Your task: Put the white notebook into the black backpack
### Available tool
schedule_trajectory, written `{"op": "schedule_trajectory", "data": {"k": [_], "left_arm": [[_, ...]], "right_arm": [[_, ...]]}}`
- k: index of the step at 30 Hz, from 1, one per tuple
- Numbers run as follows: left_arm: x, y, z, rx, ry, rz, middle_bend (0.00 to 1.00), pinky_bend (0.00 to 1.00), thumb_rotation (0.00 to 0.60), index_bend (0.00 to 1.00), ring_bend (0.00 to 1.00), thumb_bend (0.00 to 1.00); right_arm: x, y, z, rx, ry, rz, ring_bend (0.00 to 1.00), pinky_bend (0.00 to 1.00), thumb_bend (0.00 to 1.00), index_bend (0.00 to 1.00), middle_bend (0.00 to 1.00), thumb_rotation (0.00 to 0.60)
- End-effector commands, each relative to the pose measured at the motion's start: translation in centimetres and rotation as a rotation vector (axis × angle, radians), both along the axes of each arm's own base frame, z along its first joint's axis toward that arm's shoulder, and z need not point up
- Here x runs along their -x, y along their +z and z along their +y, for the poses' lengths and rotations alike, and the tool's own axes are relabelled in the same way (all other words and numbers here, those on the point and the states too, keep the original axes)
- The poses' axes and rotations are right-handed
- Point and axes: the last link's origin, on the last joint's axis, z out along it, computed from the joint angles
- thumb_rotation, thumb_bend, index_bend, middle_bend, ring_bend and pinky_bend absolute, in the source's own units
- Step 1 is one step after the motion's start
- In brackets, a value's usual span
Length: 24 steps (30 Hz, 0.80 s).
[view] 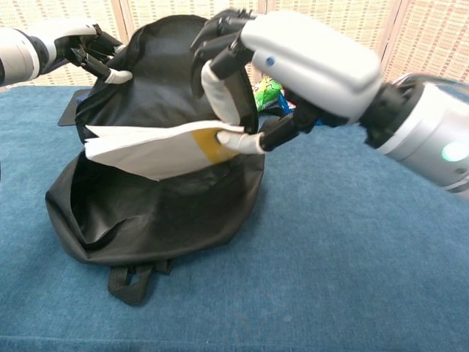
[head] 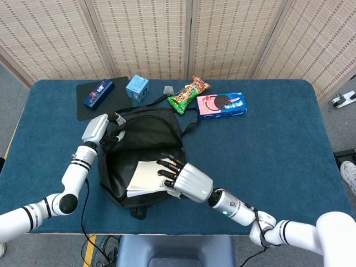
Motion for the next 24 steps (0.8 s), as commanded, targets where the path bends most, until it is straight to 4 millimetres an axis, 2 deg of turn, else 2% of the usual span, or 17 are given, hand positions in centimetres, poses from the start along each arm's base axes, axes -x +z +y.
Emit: {"op": "schedule_trajectory", "data": {"k": [1, 13, 24], "left_arm": [[0.1, 0.2, 0.0, 0.001, 0.005, -0.001, 0.37, 0.25, 0.6, 0.79, 0.35, 0.58], [0.0, 0.8, -0.5, 0.016, 0.022, 0.004, 0.37, 0.25, 0.6, 0.79, 0.35, 0.58], [-0.3, 1.0, -0.7, 0.04, 0.03, 0.004, 0.37, 0.25, 0.6, 0.79, 0.35, 0.58]], "right_arm": [[-0.5, -1.4, -0.5, 0.003, -0.003, 0.015, 0.18, 0.09, 0.49, 0.67, 0.37, 0.6], [-1.3, -5.3, -2.3, 0.051, 0.004, 0.101, 0.13, 0.06, 0.49, 0.67, 0.32, 0.6], [-1.6, -7.6, -3.1, 0.066, 0.034, 0.166, 0.11, 0.01, 0.49, 0.68, 0.3, 0.6]]}}
